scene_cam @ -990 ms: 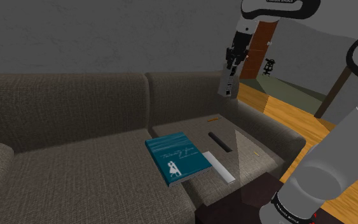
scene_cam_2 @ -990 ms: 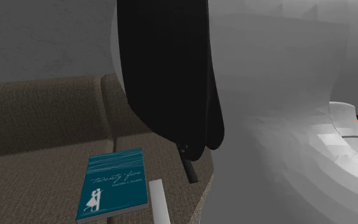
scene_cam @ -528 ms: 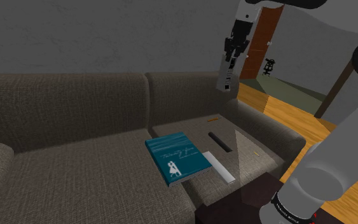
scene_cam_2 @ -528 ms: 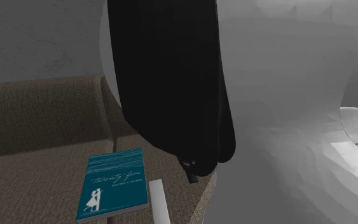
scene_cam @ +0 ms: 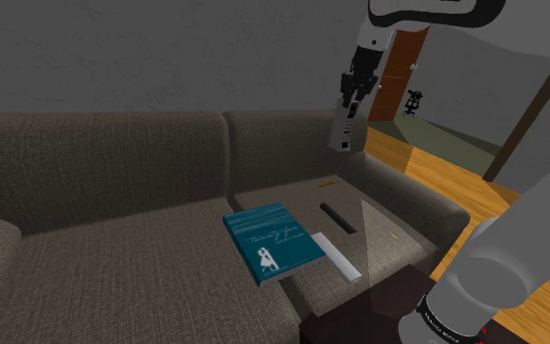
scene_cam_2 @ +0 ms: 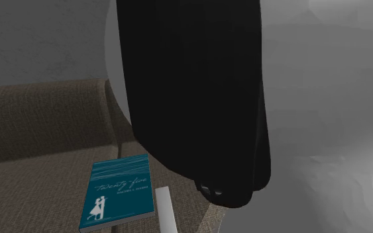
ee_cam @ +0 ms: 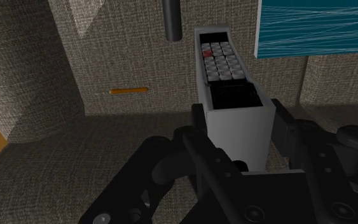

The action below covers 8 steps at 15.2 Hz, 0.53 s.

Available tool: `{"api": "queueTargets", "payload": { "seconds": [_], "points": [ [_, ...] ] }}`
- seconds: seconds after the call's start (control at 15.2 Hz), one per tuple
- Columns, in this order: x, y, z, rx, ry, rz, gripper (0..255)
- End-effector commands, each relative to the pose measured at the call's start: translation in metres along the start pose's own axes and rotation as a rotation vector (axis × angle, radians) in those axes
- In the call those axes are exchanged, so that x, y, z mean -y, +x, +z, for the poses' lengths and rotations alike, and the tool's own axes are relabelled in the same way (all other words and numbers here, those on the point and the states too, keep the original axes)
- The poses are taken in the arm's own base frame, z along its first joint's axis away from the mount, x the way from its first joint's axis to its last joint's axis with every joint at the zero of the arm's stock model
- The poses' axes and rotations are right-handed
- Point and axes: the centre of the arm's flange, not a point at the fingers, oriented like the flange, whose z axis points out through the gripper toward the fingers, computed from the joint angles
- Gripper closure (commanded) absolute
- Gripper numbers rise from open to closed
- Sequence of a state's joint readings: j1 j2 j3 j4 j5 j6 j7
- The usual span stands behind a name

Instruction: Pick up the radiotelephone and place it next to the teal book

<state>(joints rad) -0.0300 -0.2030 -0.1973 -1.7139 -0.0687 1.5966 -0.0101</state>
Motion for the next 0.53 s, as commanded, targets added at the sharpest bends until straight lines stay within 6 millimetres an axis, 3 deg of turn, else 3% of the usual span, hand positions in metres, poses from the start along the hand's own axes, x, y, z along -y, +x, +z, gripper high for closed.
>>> {"api": "queueTargets", "payload": {
  "seconds": [0.0,0.46],
  "points": [
    [0.0,-0.002,0.01,-0.001,0.0,0.0,255],
    [0.001,-0.005,0.047,-0.001,0.0,0.0,255]
  ]
}}
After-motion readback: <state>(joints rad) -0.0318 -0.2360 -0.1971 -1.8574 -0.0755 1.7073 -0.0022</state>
